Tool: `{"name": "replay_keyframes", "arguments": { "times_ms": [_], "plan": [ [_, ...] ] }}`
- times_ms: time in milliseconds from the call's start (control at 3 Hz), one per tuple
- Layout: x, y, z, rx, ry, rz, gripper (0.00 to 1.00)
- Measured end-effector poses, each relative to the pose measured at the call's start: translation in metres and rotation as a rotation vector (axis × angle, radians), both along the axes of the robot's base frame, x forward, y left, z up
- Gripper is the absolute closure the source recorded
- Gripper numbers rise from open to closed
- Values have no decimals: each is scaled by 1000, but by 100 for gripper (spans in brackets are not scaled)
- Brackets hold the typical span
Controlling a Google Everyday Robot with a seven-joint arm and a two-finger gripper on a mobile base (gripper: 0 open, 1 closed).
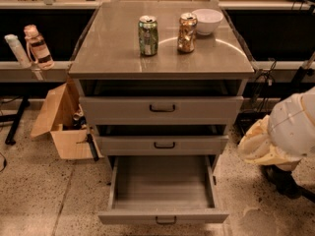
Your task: Close bottom drawer
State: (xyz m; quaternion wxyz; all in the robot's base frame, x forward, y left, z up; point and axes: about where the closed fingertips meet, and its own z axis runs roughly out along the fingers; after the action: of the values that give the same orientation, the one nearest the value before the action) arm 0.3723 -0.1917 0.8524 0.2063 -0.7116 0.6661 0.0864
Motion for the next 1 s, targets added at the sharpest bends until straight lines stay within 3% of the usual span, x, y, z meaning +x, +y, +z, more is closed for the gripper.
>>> {"name": "replay_keyframes", "arguments": {
  "times_ms": [333,1000],
  "plan": [
    [-4,-8,-33,-27,1,-52,100],
    [-5,-28,-103,-66,51,-129,100]
  ]
}}
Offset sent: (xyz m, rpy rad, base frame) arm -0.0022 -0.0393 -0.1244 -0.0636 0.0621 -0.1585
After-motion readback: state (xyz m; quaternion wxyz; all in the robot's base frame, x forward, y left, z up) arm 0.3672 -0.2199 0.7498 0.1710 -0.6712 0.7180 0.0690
